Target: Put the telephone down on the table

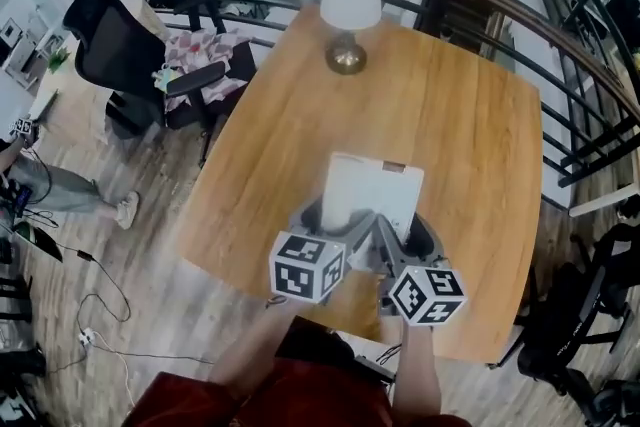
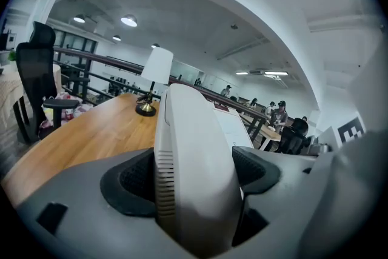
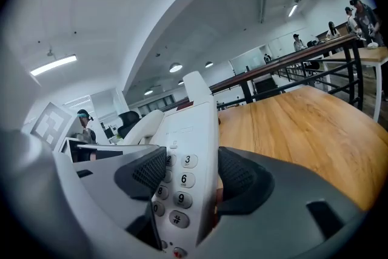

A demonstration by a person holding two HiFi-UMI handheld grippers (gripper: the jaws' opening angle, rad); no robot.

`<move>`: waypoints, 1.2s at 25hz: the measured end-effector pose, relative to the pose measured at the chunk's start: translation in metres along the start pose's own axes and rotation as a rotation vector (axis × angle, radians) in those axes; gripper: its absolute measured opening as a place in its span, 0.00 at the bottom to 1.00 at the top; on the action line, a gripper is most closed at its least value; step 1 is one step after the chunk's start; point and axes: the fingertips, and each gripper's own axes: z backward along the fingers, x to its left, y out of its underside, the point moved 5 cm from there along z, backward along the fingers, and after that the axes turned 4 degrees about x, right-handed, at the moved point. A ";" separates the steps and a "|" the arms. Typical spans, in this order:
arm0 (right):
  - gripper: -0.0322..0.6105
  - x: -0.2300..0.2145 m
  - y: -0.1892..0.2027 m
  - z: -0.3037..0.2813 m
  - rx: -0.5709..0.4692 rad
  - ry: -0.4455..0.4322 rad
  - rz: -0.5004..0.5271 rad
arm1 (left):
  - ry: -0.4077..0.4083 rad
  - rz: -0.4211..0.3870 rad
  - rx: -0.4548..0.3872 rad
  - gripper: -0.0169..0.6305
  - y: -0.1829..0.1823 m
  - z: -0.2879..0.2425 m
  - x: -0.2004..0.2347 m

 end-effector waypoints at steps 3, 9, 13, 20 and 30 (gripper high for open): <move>0.48 -0.006 0.016 -0.020 0.049 0.017 -0.025 | 0.001 0.029 0.049 0.66 0.012 -0.015 0.019; 0.48 -0.030 0.042 -0.062 0.128 0.048 -0.061 | 0.011 0.078 0.134 0.66 0.033 -0.059 0.051; 0.48 -0.045 0.056 -0.087 0.176 0.075 -0.073 | 0.018 0.116 0.184 0.66 0.046 -0.086 0.070; 0.48 -0.062 0.076 -0.116 0.240 0.092 -0.103 | 0.015 0.154 0.251 0.66 0.064 -0.116 0.092; 0.48 -0.071 0.088 -0.125 0.246 0.098 -0.132 | -0.009 0.130 0.256 0.66 0.071 -0.126 0.097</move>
